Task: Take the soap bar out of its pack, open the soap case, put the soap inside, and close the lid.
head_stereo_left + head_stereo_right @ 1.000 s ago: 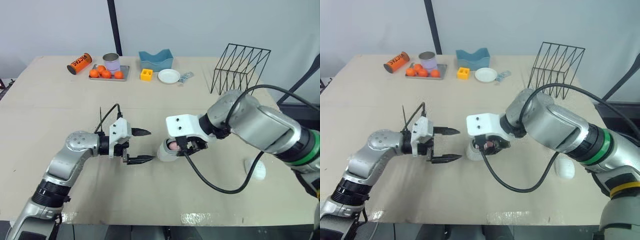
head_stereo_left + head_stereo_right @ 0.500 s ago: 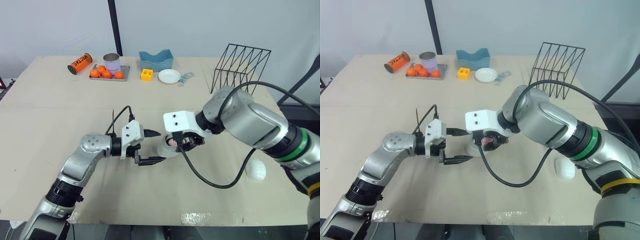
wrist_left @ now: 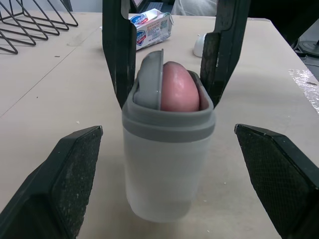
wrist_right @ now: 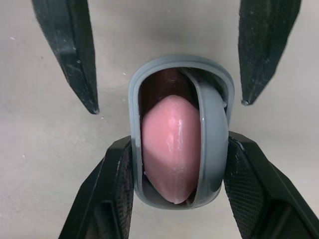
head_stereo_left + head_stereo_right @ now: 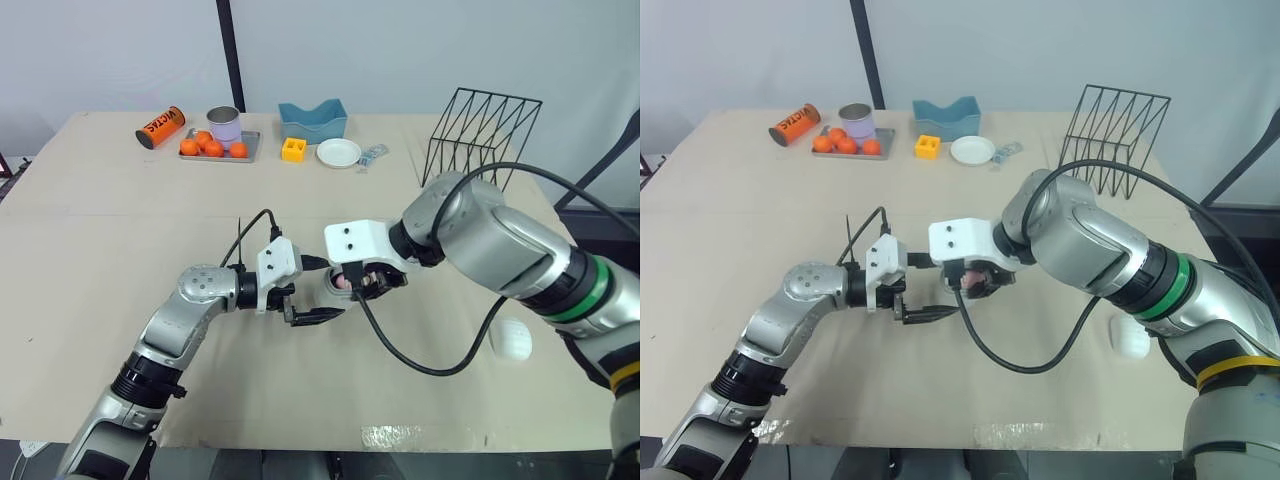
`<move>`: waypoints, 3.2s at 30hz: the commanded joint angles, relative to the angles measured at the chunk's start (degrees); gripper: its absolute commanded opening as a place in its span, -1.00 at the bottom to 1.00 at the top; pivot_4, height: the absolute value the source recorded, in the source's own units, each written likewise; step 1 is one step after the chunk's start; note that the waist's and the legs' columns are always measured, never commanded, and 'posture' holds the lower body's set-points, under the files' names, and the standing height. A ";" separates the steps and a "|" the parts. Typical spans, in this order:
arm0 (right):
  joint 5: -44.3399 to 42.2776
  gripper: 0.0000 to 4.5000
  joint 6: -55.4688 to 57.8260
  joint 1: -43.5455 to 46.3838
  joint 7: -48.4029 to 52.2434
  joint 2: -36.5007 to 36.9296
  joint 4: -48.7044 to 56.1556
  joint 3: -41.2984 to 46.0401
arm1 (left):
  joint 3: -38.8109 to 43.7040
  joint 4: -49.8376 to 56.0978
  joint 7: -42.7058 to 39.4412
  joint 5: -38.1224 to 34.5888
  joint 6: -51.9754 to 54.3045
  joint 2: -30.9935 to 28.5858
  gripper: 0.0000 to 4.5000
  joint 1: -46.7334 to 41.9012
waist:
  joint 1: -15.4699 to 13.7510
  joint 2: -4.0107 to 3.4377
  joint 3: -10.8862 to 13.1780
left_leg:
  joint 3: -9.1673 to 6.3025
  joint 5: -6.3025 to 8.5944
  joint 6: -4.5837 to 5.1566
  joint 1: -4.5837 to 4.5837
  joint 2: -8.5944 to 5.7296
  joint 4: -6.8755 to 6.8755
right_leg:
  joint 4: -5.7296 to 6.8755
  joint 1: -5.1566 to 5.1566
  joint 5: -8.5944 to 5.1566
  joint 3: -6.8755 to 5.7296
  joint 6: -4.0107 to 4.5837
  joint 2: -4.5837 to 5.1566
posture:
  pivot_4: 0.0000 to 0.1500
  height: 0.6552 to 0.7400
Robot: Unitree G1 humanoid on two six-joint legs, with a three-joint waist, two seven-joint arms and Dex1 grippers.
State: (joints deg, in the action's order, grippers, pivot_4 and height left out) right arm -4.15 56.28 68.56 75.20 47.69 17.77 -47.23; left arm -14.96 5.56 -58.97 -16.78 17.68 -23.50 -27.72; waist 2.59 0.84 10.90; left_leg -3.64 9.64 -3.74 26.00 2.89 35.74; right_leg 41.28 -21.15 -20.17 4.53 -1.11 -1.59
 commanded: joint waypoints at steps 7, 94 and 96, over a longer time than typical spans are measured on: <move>0.28 -0.12 0.72 0.86 0.79 -0.78 1.68 2.48 | 0.09 0.88 0.23 0.24 -0.96 0.73 1.00 -1.04 | 0.00 0.00 0.00 | -0.10 -0.01 -0.01 0.00 -0.02 0.03 | 0.00 0.05 0.00 -0.09 0.00 0.02 | 1.00 1.00; -7.67 0.98 13.32 -12.69 -1.97 16.06 1.94 24.59 | 12.34 5.14 -9.37 -13.21 -10.68 -4.32 -0.15 11.84 | -0.09 -0.05 0.01 | -0.38 -0.15 -0.24 -0.04 -0.07 -0.03 | -0.04 0.21 0.02 -0.36 0.03 0.05 | 1.00 1.00; -8.60 0.98 16.12 -14.06 -2.59 18.74 3.17 25.57 | 11.74 5.45 -9.85 -13.36 -10.31 -4.26 -0.15 11.69 | -0.10 -0.05 0.01 | -0.39 -0.15 -0.24 -0.03 -0.07 -0.04 | -0.05 0.21 0.02 -0.36 0.03 0.05 | 1.00 1.00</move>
State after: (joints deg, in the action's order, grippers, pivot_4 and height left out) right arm -11.76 69.95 54.47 73.25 64.20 18.97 -24.45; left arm -2.98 8.31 -68.14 -28.74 7.39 -27.58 -15.72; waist 2.49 0.79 10.91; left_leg -4.02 9.49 -3.98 25.97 2.81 35.69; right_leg 41.23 -20.94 -20.15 4.17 -1.08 -1.54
